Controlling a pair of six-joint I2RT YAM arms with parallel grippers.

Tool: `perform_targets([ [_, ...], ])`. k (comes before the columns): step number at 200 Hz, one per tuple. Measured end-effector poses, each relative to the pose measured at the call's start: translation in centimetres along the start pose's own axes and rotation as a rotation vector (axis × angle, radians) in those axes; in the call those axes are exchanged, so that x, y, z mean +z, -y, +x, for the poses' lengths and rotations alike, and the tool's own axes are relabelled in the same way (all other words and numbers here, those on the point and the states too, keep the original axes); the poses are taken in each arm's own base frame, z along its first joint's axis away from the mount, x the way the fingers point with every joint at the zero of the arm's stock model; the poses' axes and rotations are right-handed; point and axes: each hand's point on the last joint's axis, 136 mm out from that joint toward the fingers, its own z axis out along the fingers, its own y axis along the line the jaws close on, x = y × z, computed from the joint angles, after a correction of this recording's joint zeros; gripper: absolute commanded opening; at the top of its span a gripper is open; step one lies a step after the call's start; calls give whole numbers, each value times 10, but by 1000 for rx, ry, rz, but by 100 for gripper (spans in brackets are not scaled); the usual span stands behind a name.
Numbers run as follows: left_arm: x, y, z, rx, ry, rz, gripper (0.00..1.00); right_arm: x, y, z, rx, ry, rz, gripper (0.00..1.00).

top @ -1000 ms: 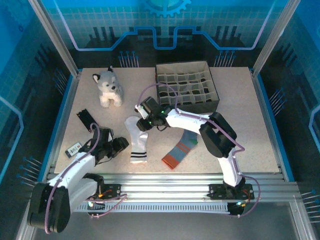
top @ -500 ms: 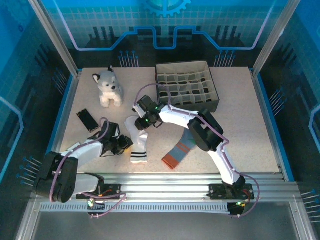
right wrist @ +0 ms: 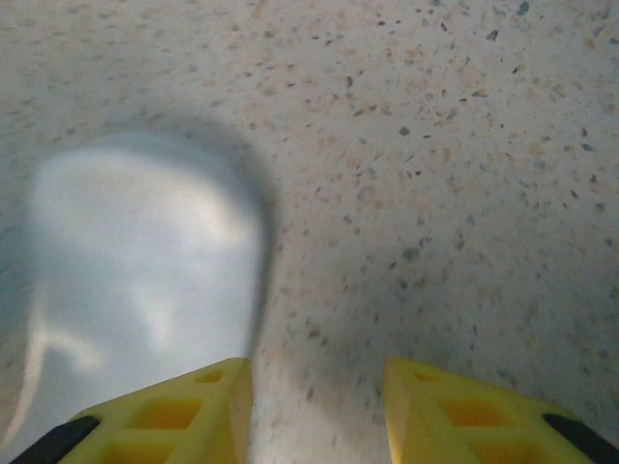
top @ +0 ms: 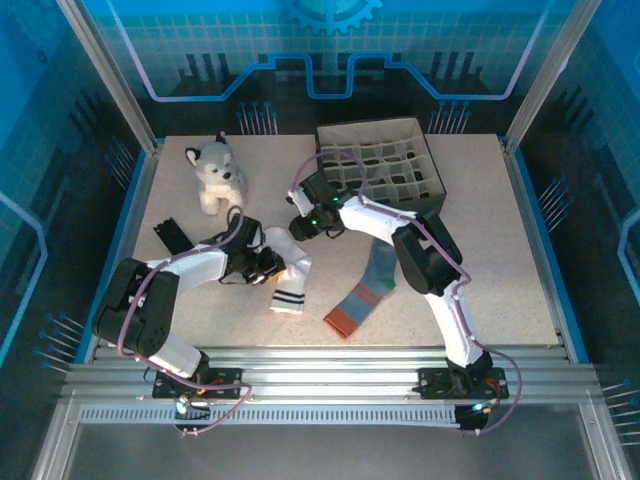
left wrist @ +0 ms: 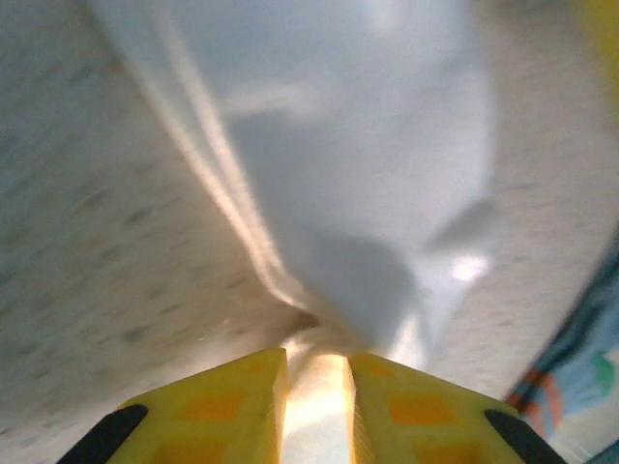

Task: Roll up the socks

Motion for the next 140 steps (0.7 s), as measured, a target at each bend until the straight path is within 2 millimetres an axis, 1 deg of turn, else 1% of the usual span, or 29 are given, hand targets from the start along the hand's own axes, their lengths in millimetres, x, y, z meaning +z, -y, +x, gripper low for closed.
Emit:
perform_targets([
  [9,-5,14,-10,42,29,30,28,-14,-6,3,-26,15,-14,42],
  [16,-7,18,-14,56,40,39,30,-22,-10,2,-43,32,-21,43],
  [17,-7,19,-14,60,41,40,30,-26,-11,2,-47,37,-23,43],
  [26,-11,23,-17,86,51,48,32,-39,-17,2,-74,62,-32,43],
  [27,-12,24,-17,94,54,48,32,-43,-19,2,-84,73,-34,43],
  [29,-12,24,-17,94,54,48,33,-45,-20,2,-87,75,-36,43],
  [34,-15,26,-18,113,56,46,34,-56,-25,4,-109,95,-41,43],
  [36,-16,26,-18,114,57,45,35,-56,-25,4,-109,95,-41,43],
  [48,-21,25,-18,142,60,24,37,-74,-35,8,-152,123,-49,43],
  [58,-28,24,-17,166,63,-1,38,-85,-43,12,-179,137,-54,43],
  [68,-35,23,-18,200,70,-27,38,-92,-49,15,-200,143,-58,43],
  [90,-54,22,-19,255,94,-62,37,-97,-57,29,-227,141,-54,43],
  [110,-69,21,-13,270,108,-66,37,-93,-67,56,-229,101,-65,41],
  [119,-73,18,-7,261,112,-56,36,-90,-72,68,-225,79,-75,40],
  [121,-74,17,-5,254,111,-53,36,-88,-75,75,-226,66,-79,39],
  [126,-75,14,-1,249,111,-48,34,-87,-78,79,-224,56,-83,38],
  [140,-72,-1,21,197,87,-40,31,-80,-90,101,-226,12,-100,30],
])
